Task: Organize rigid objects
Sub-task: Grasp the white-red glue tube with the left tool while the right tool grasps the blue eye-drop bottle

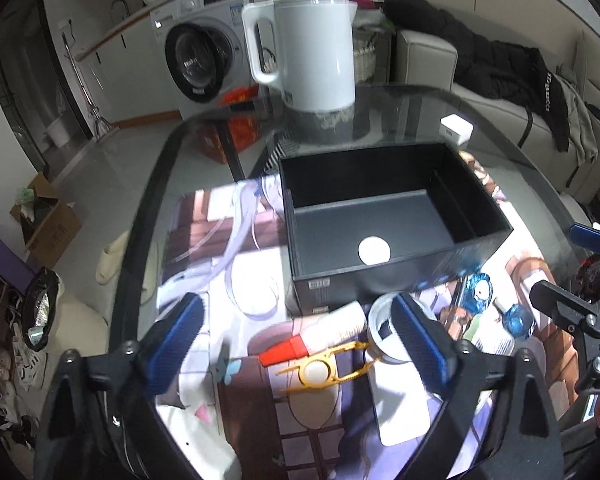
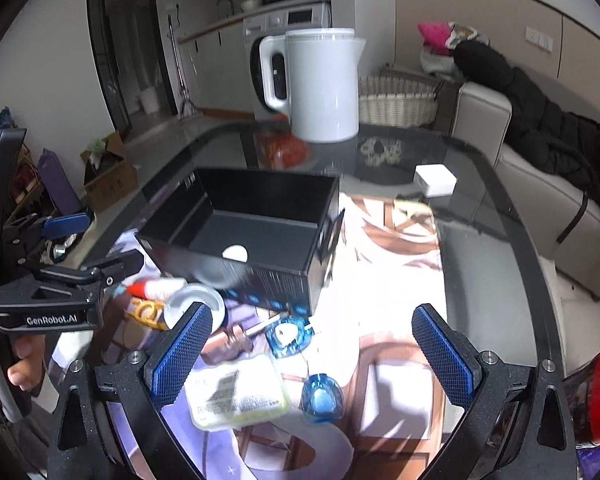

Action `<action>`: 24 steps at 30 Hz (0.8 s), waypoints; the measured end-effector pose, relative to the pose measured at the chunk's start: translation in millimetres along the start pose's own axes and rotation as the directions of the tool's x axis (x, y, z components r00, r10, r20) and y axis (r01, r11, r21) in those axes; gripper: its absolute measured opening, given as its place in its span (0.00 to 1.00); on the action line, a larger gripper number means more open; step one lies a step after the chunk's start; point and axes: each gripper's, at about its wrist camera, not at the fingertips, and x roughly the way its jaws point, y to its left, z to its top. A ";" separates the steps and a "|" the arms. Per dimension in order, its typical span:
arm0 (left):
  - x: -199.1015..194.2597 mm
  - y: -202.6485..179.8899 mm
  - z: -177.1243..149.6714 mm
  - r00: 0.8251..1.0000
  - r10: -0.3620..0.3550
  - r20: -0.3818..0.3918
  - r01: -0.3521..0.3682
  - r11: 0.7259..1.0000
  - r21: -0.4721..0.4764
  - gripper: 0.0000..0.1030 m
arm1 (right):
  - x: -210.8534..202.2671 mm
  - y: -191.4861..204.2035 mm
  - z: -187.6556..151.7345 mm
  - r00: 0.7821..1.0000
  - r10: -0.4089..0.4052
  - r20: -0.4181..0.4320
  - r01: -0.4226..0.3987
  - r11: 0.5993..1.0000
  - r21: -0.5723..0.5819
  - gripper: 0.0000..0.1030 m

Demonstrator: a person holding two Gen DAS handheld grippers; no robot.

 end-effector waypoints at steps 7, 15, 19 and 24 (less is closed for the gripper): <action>24.4 3.8 -10.1 0.992 -0.030 -0.122 0.035 0.999 0.038 0.64 | 38.2 -11.7 -22.7 0.985 -0.019 -0.169 0.016 1.000 -0.022 0.75; 40.6 -6.8 -17.8 0.981 -0.049 -0.190 0.072 0.991 0.116 0.44 | 49.0 -11.8 -33.1 0.971 -0.023 -0.239 0.011 0.998 -0.055 0.59; 42.8 -15.3 -17.4 0.987 -0.023 -0.161 0.051 0.983 0.174 0.43 | 53.0 -10.5 -38.9 0.965 -0.039 -0.260 0.023 0.998 -0.064 0.57; 40.4 -26.5 -16.6 0.990 -0.014 -0.141 0.045 0.976 0.214 0.43 | 54.2 -10.1 -41.4 0.963 -0.042 -0.267 0.023 0.997 -0.073 0.56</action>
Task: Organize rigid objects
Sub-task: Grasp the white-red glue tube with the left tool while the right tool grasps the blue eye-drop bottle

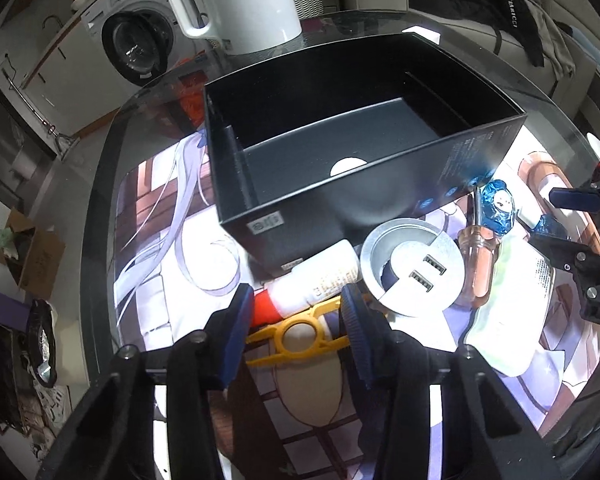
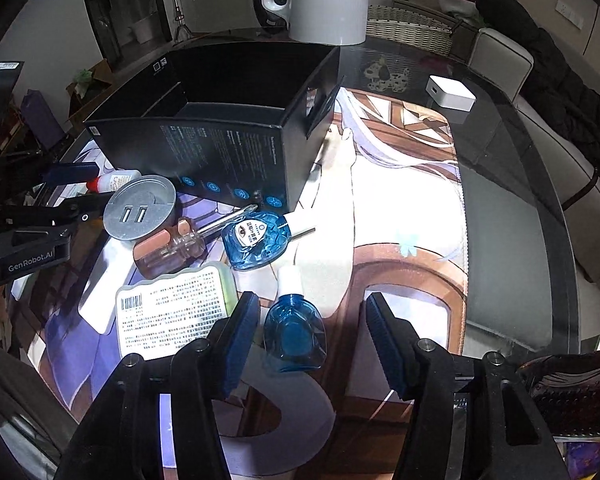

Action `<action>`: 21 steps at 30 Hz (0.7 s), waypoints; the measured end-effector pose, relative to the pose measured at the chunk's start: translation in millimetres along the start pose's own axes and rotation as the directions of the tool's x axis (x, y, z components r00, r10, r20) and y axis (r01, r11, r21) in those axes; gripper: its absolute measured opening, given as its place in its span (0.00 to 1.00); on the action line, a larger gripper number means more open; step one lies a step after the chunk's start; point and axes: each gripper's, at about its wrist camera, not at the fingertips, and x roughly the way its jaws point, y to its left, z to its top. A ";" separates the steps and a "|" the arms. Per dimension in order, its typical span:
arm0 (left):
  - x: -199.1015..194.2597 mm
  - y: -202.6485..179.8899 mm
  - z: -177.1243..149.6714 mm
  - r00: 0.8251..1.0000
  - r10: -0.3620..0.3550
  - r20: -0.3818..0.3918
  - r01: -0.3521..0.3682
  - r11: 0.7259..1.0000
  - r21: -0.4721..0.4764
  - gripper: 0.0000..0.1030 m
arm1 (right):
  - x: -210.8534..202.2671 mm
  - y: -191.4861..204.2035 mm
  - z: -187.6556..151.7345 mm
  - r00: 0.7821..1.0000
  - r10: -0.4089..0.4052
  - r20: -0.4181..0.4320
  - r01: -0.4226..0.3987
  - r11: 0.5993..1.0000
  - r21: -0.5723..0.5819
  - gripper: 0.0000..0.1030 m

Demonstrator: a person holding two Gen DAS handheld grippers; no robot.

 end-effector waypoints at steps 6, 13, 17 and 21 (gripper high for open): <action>-3.5 0.2 -0.7 1.000 0.010 -0.016 -0.010 1.000 -0.001 0.29 | -2.7 7.5 -4.7 1.000 0.016 -0.009 -0.016 0.999 -0.039 0.38; -9.6 -6.0 -7.6 0.999 -0.026 -0.043 0.027 0.999 0.024 0.02 | -5.8 20.4 -9.0 0.999 0.046 -0.015 -0.047 0.996 -0.081 0.30; -11.5 -13.5 -15.5 0.997 -0.053 -0.058 0.055 0.998 0.034 0.02 | -7.5 21.7 -10.4 0.998 0.067 -0.018 -0.068 0.995 -0.078 0.30; -15.6 -9.6 -14.8 0.995 -0.091 -0.032 0.091 0.996 0.000 0.15 | -8.3 25.0 -9.7 0.998 0.060 -0.011 -0.061 0.994 -0.090 0.30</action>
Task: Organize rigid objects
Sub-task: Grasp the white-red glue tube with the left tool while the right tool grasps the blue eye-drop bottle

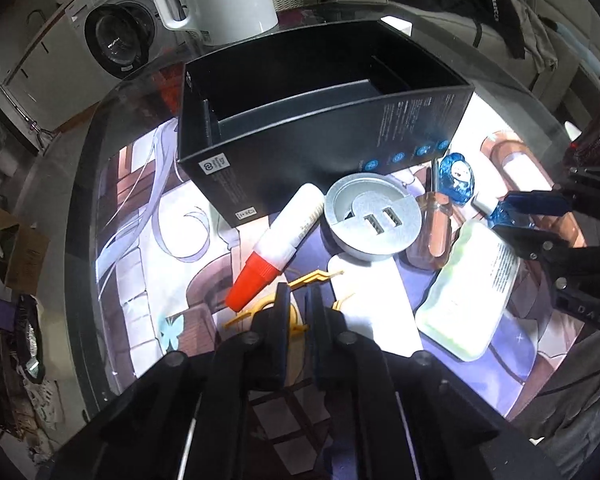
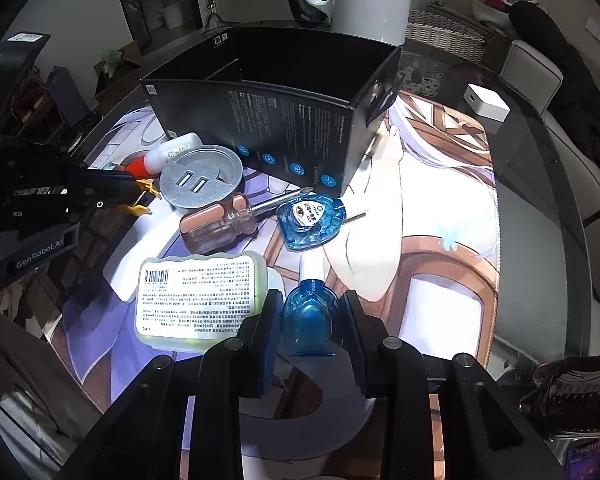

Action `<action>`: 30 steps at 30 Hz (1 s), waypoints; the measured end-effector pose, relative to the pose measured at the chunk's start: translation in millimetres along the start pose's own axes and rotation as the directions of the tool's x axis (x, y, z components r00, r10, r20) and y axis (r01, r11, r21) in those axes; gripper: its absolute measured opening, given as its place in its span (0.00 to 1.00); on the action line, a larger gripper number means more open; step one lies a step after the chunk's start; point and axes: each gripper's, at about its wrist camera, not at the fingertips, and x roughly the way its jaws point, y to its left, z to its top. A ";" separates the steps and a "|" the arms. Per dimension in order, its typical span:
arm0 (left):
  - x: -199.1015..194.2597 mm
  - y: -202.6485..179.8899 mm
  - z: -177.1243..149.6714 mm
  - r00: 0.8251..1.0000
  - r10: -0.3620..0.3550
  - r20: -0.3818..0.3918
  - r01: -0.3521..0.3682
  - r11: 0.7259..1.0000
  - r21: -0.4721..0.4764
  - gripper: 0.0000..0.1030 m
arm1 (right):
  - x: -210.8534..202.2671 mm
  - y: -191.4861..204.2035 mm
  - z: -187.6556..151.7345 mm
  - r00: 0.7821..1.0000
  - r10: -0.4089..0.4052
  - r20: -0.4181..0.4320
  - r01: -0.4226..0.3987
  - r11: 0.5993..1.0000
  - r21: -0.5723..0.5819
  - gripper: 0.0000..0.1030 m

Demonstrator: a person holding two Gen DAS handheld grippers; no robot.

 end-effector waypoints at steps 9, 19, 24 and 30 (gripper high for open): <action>1.5 3.5 6.6 0.999 0.039 0.027 -0.039 0.999 0.002 0.39 | 0.7 0.3 2.0 1.000 -0.001 0.004 0.001 1.000 -0.008 0.30; 22.3 6.3 17.9 0.993 0.112 0.041 -0.115 0.989 0.094 0.51 | 0.8 2.3 2.8 1.000 -0.004 0.011 0.004 1.000 -0.012 0.30; 27.9 2.1 22.9 0.996 0.085 0.022 -0.087 0.991 0.100 0.26 | -0.3 3.8 1.0 1.000 -0.005 0.012 0.005 1.000 -0.020 0.30; 23.5 2.6 14.7 0.996 0.085 -0.020 -0.083 0.993 0.086 0.20 | -2.1 3.4 -1.3 1.000 -0.002 0.013 0.002 1.000 -0.029 0.30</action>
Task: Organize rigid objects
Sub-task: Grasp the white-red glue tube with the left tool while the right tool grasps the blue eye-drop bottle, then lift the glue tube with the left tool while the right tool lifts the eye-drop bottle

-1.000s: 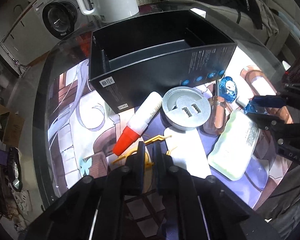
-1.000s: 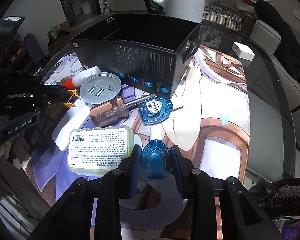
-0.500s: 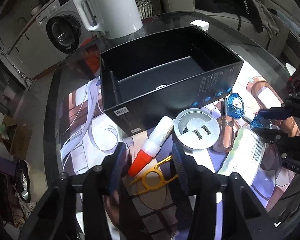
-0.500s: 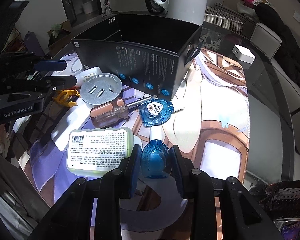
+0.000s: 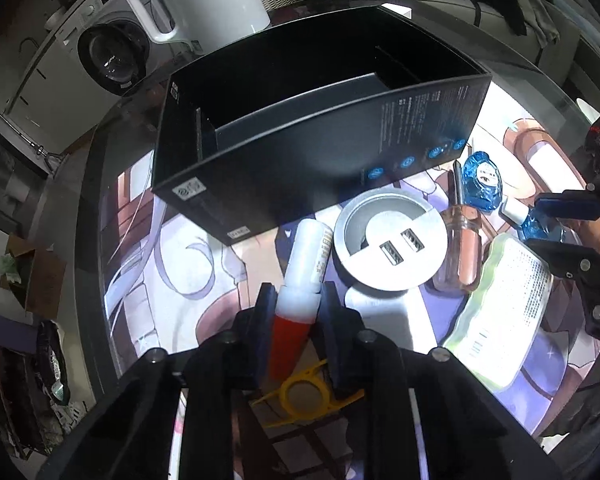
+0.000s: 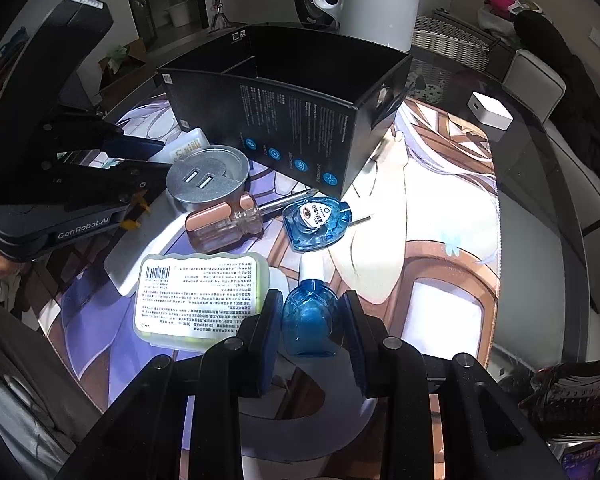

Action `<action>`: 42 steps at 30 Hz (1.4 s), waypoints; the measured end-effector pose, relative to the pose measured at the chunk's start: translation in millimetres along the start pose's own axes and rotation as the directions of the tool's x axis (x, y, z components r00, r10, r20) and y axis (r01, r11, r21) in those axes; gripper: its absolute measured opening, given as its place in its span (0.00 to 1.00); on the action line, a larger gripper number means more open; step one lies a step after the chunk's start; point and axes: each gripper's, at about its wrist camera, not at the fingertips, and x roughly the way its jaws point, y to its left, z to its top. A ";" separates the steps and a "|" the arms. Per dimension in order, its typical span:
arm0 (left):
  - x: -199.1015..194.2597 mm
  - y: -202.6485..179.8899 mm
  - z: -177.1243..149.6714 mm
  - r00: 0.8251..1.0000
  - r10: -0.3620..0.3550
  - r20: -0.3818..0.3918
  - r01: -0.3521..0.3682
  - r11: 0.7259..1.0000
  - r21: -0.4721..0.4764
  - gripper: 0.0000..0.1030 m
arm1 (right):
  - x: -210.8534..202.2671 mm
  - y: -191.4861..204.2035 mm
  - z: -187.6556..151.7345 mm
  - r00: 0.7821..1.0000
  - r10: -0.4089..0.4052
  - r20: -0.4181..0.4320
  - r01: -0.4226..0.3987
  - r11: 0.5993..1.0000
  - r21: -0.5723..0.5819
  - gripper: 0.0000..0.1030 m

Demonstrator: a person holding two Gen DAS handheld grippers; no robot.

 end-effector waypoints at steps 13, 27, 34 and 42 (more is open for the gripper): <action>-11.2 3.5 -25.3 0.998 -0.063 -0.012 0.062 0.997 -0.042 0.23 | -6.8 -5.8 -3.9 0.998 0.063 -0.026 -0.063 0.998 0.005 0.46; -12.1 -1.2 -14.7 0.998 -0.050 0.028 0.052 0.998 -0.048 0.18 | 3.5 -6.3 5.0 1.000 0.021 -0.014 -0.021 1.000 0.022 0.29; -33.4 1.2 -14.4 0.994 -0.045 0.096 0.052 0.996 -0.070 0.18 | -11.2 -5.0 4.9 0.999 0.031 0.029 -0.032 0.999 0.029 0.29; -80.0 4.6 -13.3 0.960 -0.019 0.279 0.048 0.994 -0.097 0.18 | -53.1 5.2 11.9 0.970 0.060 0.235 -0.065 0.998 0.011 0.29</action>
